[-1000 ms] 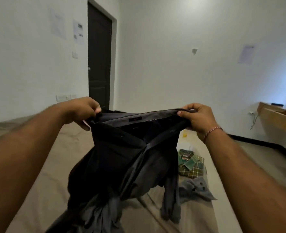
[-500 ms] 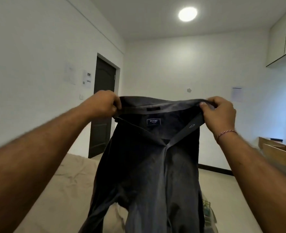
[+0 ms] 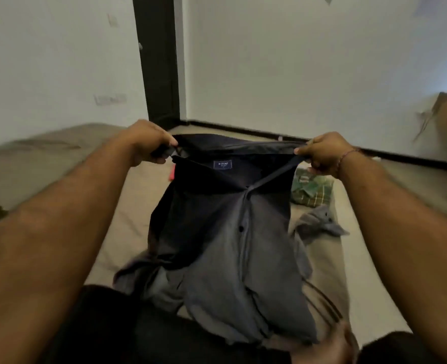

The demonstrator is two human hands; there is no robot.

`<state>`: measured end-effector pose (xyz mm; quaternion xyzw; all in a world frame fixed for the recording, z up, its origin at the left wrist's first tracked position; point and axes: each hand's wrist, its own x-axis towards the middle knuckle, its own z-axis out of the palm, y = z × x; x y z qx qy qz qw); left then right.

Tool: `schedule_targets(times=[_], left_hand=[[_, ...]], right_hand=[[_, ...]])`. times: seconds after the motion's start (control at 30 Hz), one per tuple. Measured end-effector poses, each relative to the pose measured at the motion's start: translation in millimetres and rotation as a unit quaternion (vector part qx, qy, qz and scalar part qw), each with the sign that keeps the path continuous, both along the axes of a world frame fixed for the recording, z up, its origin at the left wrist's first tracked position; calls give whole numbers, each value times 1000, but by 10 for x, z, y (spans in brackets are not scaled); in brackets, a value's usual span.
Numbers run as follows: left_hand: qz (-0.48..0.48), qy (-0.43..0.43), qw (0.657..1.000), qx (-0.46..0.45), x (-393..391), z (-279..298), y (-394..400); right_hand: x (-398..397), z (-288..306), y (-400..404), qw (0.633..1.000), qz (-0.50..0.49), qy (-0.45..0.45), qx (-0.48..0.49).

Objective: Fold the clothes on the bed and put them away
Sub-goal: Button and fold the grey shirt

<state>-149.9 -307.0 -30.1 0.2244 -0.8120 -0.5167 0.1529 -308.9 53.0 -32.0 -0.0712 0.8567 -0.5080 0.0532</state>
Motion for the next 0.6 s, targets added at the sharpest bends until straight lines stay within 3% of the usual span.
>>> schedule_targets(times=[0.13, 0.23, 0.33, 0.4, 0.47, 0.53, 0.6], left_hand=[[5, -55, 992, 110, -152, -1149, 38], [20, -19, 981, 193, -218, -1711, 147], [37, 0, 979, 202, -264, -2057, 253], [34, -14, 990, 138, -269, -2241, 347], [81, 11, 994, -75, -229, -2385, 442], [81, 110, 956, -260, -209, -2429, 592], [-17, 163, 940, -298, -238, -2400, 775]], right_hand=[[-131, -1076, -40, 995, -51, -81, -24], [-140, -1630, -47, 971, -92, -156, -158], [-92, -1976, -114, 962, -125, -153, -188], [-25, -2200, -248, 964, -133, -147, -174], [69, -2430, -409, 976, -133, -110, -136], [176, -2589, -547, 990, -120, -41, -68], [319, -2631, -702, 996, -84, 11, -35]])
